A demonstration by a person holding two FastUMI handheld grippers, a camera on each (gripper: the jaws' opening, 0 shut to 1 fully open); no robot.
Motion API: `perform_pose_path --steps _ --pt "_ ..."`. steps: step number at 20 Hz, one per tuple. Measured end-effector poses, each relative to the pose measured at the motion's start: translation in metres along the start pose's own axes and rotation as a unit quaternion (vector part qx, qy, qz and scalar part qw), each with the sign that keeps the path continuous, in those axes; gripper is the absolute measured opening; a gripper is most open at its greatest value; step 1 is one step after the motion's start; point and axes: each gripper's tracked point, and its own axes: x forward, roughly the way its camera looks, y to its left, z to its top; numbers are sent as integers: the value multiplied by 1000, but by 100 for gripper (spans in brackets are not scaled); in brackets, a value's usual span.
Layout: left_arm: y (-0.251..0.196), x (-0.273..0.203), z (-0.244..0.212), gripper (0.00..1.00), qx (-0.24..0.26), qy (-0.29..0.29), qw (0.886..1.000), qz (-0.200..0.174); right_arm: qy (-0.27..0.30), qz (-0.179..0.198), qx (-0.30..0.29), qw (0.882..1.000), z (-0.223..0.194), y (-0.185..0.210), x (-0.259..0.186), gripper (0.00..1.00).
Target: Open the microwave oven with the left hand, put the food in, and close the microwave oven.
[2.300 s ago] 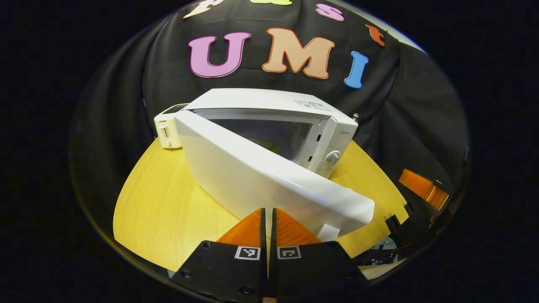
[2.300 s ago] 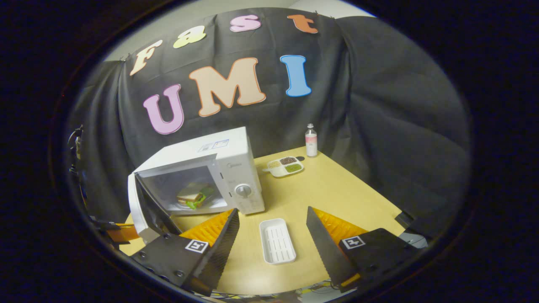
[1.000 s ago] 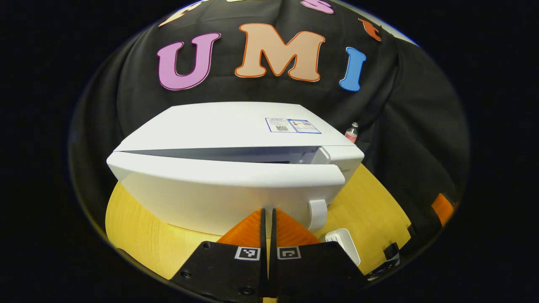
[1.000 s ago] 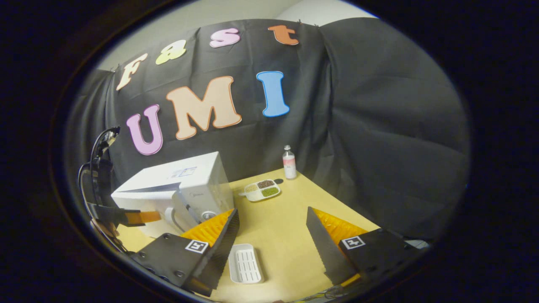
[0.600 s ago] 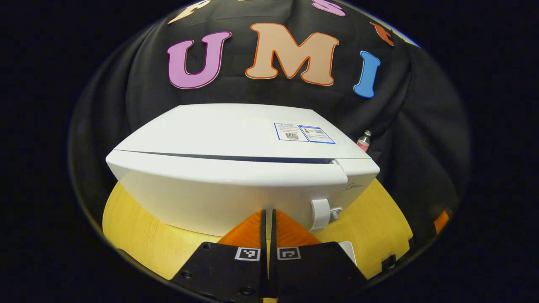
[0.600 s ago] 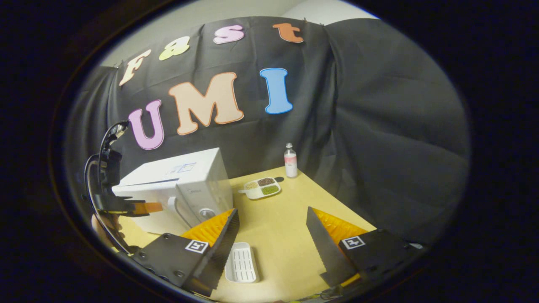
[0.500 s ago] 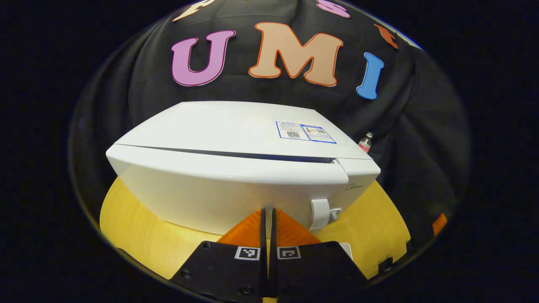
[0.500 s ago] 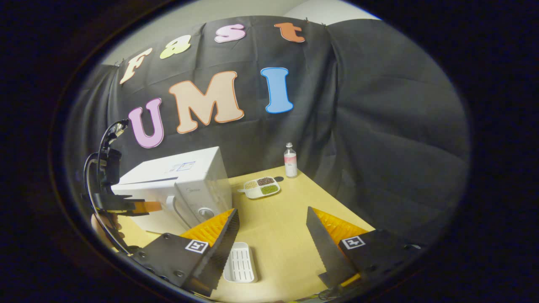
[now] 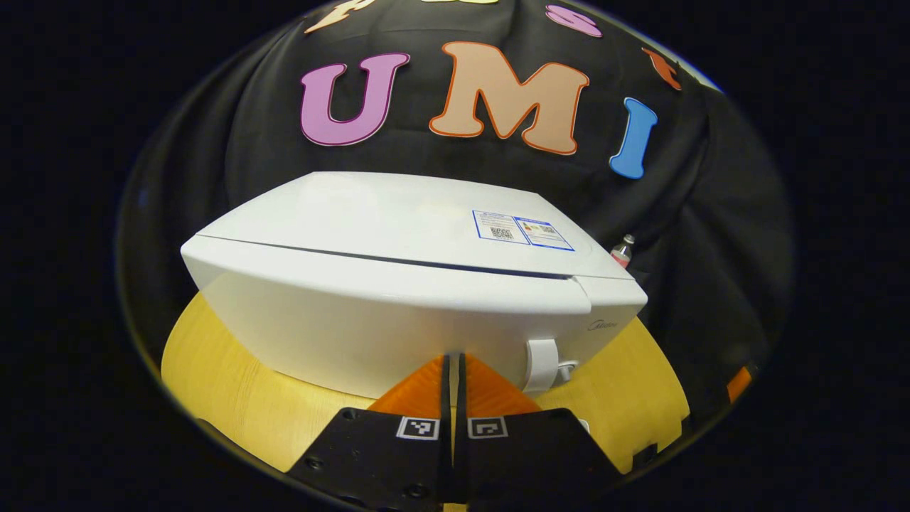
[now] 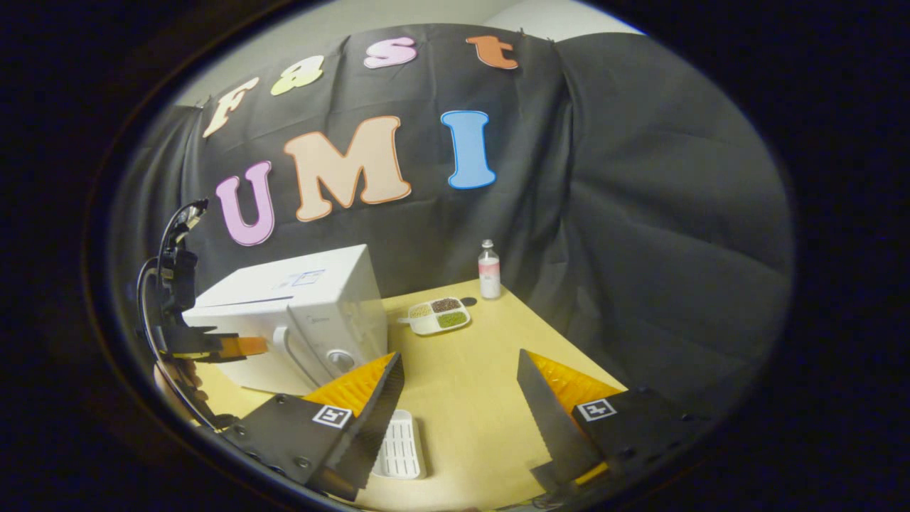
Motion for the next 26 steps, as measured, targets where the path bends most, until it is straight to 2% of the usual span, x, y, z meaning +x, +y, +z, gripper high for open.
perform_pose_path --steps 1,3,4,5,8,9,10,11,12,13,15,16,17,19,20,21,22,23,25,26 --pt "-1 -1 -7 1 -9 14 1000 3 0 1 -2 1000 1 0 0 98" --pt "0 -1 -3 1 -5 5 1000 -4 -2 4 -10 1000 2 1 -1 98" --pt "-1 1 -4 0 -6 9 1000 -7 -3 4 -15 1000 2 1 -2 89" --pt "0 -1 -5 0 -7 8 1000 -8 -3 6 -18 1000 2 1 -3 98" --pt "0 -1 -6 1 -3 12 1000 -4 -2 16 -21 1000 2 4 -5 98" --pt "0 -1 -6 1 0 10 1000 -2 -2 18 -20 1000 2 3 -5 89" --pt "0 -1 -6 1 3 10 1000 0 -2 19 -20 1000 1 3 -6 98" --pt "0 -1 -6 1 5 9 1000 1 -1 20 -20 1000 1 3 -7 98" --pt "0 0 -6 1 9 12 1000 3 1 21 -20 1000 -1 2 -8 89" --pt "2 -2 -8 1 13 16 1000 10 2 25 -19 1000 -2 3 -10 89" --pt "10 -5 -8 8 21 22 999 30 8 33 -23 999 -6 5 -11 92" --pt "10 -10 -8 19 19 21 999 33 16 40 -26 999 -11 7 -11 91" --pt "8 -14 -8 25 12 16 999 29 24 46 -29 998 -16 9 -13 92" --pt "7 -28 -8 44 -1 7 1000 20 19 63 -34 997 -12 17 -20 92" --pt "8 -37 -9 72 0 6 1000 20 12 71 -36 997 -9 21 -23 100" --pt "11 -34 -17 79 1 6 1000 25 9 78 -40 996 -5 25 -26 92" --pt "9 -44 -19 98 -2 8 1000 19 7 85 -48 995 -5 28 -28 100" --pt "8 -55 -20 99 -6 7 1000 14 8 92 -54 994 -5 32 -30 92" --pt "8 -73 -23 95 -7 5 1000 12 15 112 -53 992 -4 42 -36 92" --pt "9 -83 -23 95 -3 3 1000 13 16 127 -44 991 0 48 -40 100"
